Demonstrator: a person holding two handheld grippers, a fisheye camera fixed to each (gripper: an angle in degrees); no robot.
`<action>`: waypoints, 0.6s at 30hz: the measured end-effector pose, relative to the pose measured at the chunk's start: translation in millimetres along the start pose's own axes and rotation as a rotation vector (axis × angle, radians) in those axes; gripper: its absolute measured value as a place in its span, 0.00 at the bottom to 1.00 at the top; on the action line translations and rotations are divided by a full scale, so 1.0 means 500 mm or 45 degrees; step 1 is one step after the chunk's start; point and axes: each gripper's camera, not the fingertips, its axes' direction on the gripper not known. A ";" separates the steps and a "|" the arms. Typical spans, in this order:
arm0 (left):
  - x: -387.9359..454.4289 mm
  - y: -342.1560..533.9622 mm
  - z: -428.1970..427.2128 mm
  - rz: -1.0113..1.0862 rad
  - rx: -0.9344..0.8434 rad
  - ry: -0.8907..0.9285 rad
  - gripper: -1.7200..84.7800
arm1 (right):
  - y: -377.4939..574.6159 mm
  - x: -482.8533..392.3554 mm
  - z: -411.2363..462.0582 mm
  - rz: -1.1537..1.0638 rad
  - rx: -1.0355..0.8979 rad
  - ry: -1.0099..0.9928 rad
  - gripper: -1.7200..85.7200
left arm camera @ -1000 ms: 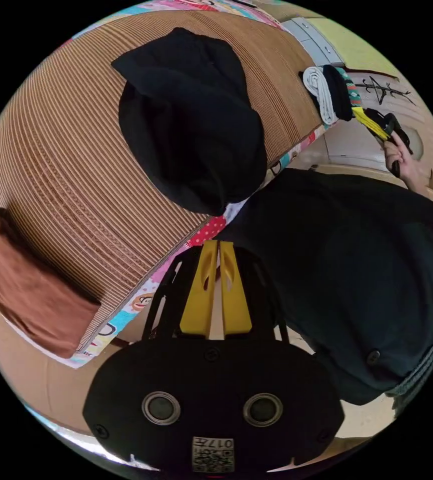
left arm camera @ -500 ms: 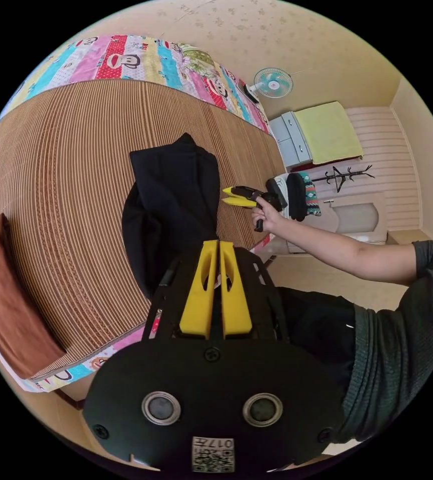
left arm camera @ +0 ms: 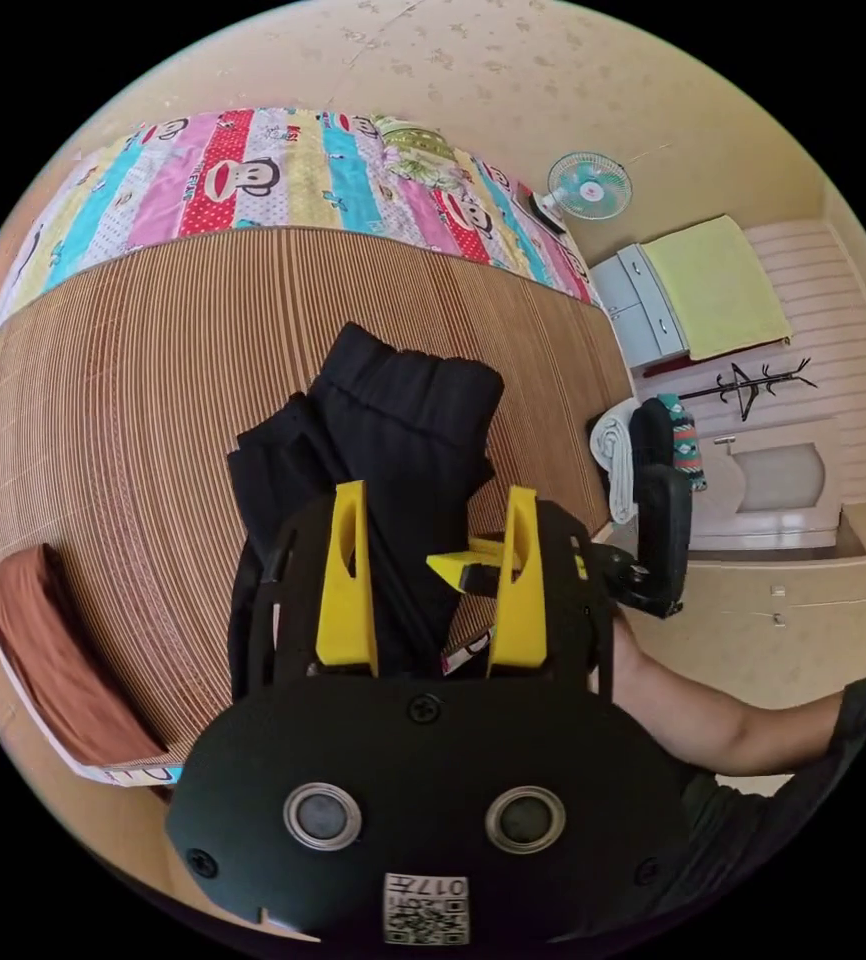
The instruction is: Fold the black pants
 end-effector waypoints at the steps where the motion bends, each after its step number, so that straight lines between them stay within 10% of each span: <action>1: 0.007 -0.004 0.028 -0.019 -0.044 -0.083 0.19 | 0.010 -0.011 0.007 -0.008 0.000 -0.022 0.06; 14: 0.088 0.283 -0.012 0.169 0.185 0.471 0.06 | 0.224 -0.041 -0.030 -0.163 0.038 -0.454 0.21; 18: 0.170 0.343 -0.010 0.302 0.177 0.608 0.06 | 0.247 -0.152 0.050 -0.187 -0.088 -0.041 0.12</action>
